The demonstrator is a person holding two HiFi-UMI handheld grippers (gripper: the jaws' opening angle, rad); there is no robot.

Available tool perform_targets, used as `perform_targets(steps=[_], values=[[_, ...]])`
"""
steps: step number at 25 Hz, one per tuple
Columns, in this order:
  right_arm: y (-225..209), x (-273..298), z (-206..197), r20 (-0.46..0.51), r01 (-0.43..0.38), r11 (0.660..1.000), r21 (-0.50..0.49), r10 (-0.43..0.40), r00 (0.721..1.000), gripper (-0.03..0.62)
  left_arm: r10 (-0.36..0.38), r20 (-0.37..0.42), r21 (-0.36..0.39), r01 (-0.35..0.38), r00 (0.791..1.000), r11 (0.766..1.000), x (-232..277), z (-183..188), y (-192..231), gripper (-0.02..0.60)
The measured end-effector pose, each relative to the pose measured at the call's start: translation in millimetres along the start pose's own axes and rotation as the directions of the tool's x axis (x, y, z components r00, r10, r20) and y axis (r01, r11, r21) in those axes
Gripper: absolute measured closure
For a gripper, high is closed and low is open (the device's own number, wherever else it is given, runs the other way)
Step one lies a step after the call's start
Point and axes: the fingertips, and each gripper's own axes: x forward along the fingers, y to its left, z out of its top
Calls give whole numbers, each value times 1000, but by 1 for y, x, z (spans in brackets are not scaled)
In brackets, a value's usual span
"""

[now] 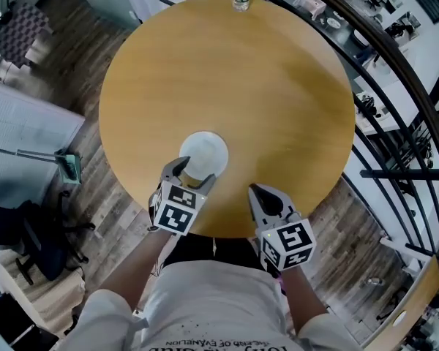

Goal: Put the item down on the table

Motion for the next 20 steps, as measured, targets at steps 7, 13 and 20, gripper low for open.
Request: perform_targets(steps=[7,13,20], values=[[15,-16,22,54,3,1000,-23,-2,999,566,22,164,-57,-13,986,998,-71,11,-13,401],[32,-25,39,84,-3,999,-43,7,996,568,64,214,-81,-48,975,996,-103,8,-17,494],[42,-35,51,106,-1,997,-75,9,994,567,77,280,-94,-53,957,994,-132,18,-21,535]])
